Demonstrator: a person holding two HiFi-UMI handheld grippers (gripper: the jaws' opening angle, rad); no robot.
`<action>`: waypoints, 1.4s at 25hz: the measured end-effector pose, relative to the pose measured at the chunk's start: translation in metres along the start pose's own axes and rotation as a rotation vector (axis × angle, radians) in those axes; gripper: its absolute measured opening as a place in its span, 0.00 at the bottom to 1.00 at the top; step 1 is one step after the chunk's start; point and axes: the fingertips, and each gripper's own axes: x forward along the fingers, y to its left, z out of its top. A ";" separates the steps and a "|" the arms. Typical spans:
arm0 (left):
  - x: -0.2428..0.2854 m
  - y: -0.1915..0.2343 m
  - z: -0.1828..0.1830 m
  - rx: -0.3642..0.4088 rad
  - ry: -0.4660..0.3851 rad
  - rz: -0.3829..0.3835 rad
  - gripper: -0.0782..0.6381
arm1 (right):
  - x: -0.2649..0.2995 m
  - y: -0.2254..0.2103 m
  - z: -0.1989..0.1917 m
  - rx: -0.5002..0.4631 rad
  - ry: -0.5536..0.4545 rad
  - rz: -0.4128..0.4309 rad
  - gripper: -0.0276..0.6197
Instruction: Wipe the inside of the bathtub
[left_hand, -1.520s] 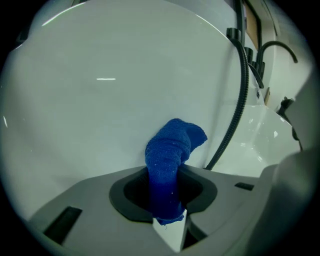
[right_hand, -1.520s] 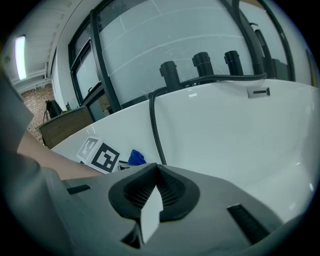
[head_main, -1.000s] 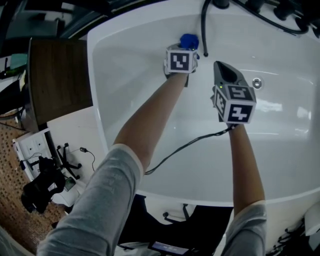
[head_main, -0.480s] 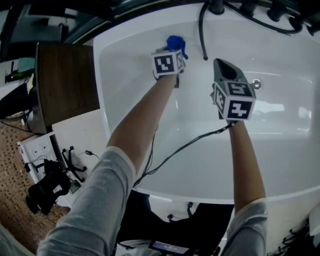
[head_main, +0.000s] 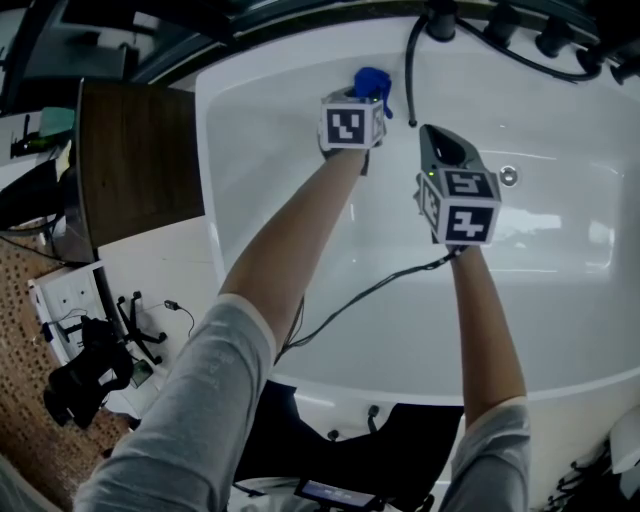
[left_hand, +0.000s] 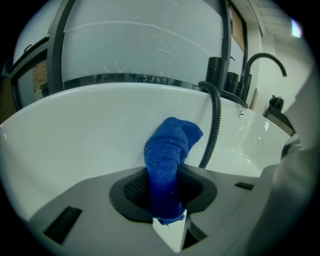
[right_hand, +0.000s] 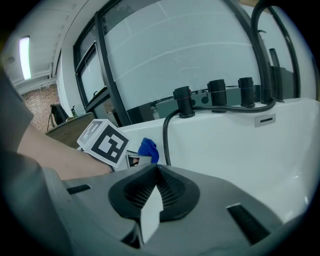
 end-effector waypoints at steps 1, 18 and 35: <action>-0.004 0.007 0.002 -0.014 -0.007 0.014 0.28 | -0.001 0.001 0.001 0.003 0.000 0.000 0.06; -0.018 -0.013 0.042 -0.011 0.039 -0.052 0.28 | -0.018 -0.014 0.026 0.024 -0.011 -0.033 0.06; -0.033 -0.013 0.052 0.049 0.048 -0.094 0.28 | -0.040 -0.007 0.019 0.020 -0.010 -0.067 0.06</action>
